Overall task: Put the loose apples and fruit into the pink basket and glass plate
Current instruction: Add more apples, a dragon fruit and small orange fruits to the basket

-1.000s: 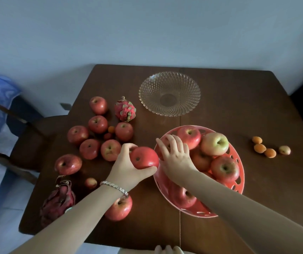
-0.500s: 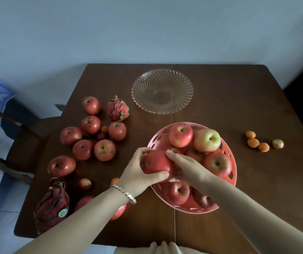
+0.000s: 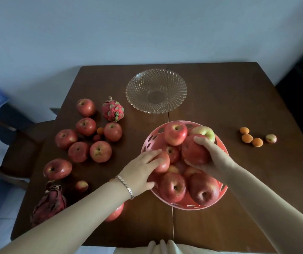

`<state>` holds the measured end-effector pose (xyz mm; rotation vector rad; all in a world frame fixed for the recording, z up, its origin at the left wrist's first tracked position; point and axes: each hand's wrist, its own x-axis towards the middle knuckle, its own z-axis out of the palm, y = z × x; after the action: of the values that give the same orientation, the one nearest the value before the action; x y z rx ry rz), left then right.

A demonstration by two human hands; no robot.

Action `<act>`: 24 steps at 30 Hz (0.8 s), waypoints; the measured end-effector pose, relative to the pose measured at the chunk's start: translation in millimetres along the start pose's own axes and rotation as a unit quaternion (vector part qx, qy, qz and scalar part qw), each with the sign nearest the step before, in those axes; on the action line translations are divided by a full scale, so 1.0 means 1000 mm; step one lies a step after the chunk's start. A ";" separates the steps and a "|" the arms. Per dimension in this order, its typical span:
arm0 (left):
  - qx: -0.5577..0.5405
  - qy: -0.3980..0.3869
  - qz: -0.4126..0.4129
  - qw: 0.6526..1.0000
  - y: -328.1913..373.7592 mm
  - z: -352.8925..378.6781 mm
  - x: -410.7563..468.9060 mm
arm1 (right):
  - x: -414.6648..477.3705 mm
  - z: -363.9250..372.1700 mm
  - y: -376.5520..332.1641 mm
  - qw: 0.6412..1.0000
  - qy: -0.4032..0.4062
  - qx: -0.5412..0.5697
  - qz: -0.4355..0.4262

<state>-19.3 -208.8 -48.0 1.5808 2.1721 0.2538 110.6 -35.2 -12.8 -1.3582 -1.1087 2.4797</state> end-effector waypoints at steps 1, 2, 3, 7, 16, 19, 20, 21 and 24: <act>0.055 -0.015 0.002 0.998 0.000 0.003 0.006 | -0.001 -0.003 -0.001 1.000 0.001 0.004 0.001; 0.096 -0.023 -0.003 0.995 0.000 0.004 0.012 | -0.004 -0.004 -0.001 1.000 -0.001 0.003 0.004; 0.126 -0.027 -0.009 0.992 0.001 0.004 0.018 | -0.005 -0.005 0.001 1.000 -0.003 -0.003 0.010; 0.148 -0.071 -0.010 0.986 0.000 -0.008 0.039 | -0.008 -0.015 0.006 1.000 -0.004 -0.015 0.018; -0.012 -0.014 -0.082 0.996 -0.005 -0.040 0.058 | 0.002 -0.008 0.012 0.967 0.043 -0.233 -0.091; -0.020 -0.032 -0.068 0.997 -0.012 -0.033 0.055 | 0.003 0.002 0.018 0.922 0.047 -0.346 -0.167; -0.027 -0.024 -0.069 0.997 -0.015 -0.031 0.054 | 0.004 0.005 0.022 0.903 0.049 -0.384 -0.184; -0.040 -0.011 -0.070 0.997 -0.017 -0.029 0.053 | 0.005 0.007 0.026 0.887 0.048 -0.415 -0.196; -0.116 0.042 -0.069 0.990 -0.022 -0.022 0.048 | 0.005 0.013 0.038 0.835 0.028 -0.493 -0.244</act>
<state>-60.4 -169.2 -48.8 1.3080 2.2124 0.5159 106.3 -67.8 -36.1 -1.0244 -2.5034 1.4647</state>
